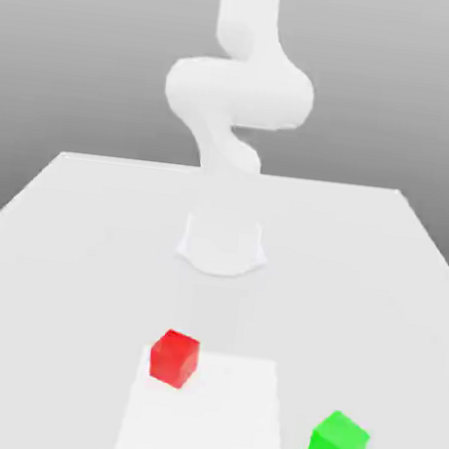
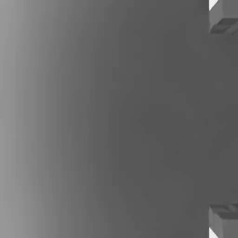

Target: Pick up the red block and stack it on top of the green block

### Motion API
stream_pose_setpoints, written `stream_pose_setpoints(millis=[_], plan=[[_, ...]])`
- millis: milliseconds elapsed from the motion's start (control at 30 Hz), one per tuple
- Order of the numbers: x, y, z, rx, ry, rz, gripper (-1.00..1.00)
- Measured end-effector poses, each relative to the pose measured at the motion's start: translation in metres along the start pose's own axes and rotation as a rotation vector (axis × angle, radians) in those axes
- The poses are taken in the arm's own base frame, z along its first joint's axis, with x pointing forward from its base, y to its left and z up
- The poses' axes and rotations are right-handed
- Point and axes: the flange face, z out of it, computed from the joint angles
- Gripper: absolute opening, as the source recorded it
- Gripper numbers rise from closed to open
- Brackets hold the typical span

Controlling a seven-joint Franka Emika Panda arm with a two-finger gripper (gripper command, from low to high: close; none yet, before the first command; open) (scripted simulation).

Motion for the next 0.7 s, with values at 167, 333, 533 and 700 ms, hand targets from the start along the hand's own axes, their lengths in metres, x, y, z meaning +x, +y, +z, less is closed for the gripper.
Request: stream_pose_setpoints(millis=[167,333,533,700], plan=[[-0.024,0.044,0.122,-0.158,-0.104,0.086,0.00],[-0.067,0.112,0.220,-0.317,-0.206,0.177,0.00],[-0.149,0.221,0.304,-0.531,-0.340,0.304,0.00],[-0.195,0.275,0.345,-0.609,-0.388,0.351,0.00]])
